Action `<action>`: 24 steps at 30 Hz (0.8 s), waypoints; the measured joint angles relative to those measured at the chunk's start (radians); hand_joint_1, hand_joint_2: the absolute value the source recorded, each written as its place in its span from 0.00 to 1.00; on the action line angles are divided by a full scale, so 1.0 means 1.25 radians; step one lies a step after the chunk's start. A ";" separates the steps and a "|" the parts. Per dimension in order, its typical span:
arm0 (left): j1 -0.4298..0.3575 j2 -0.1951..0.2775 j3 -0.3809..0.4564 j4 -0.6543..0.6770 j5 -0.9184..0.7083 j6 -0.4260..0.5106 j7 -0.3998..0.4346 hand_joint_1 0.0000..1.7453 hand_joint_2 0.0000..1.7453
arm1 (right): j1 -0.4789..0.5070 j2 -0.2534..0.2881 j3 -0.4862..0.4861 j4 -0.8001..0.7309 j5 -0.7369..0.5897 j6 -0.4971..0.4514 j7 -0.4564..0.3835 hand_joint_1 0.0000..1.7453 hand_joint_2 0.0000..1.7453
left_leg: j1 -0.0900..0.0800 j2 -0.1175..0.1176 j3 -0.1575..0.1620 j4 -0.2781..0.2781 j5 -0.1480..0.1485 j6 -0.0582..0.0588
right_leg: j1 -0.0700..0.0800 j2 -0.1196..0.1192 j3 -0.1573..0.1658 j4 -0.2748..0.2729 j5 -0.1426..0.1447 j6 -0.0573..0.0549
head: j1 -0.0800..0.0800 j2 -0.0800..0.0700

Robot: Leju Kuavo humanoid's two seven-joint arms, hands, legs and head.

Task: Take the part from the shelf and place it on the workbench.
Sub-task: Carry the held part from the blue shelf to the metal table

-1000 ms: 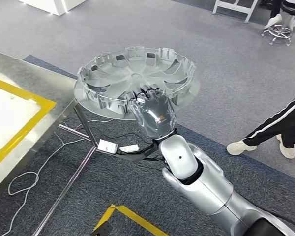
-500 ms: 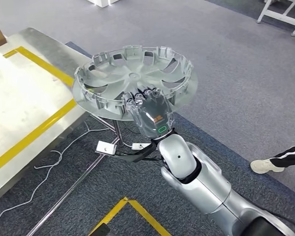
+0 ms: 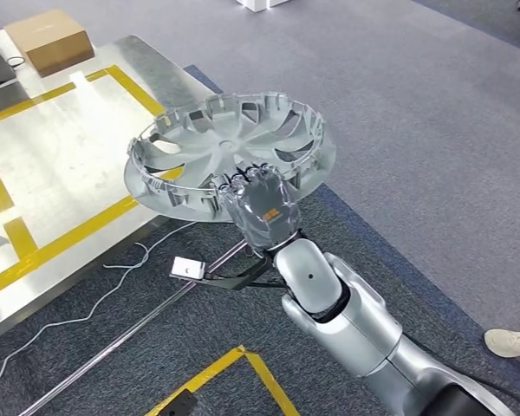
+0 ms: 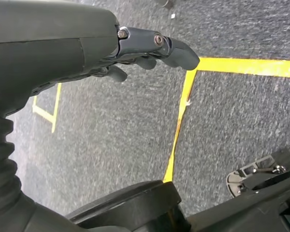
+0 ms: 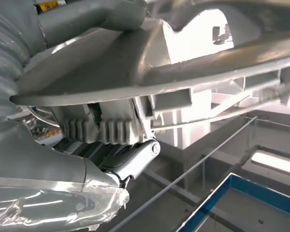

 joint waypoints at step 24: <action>0.004 0.000 0.019 0.000 0.000 0.001 0.008 0.00 1.00 | 0.015 0.022 -0.011 0.048 0.000 -0.027 -0.021 1.00 1.00 | -0.009 0.045 0.018 0.000 -0.013 0.026 | 0.005 -0.054 -0.076 0.169 -0.064 0.012 | -0.003 0.000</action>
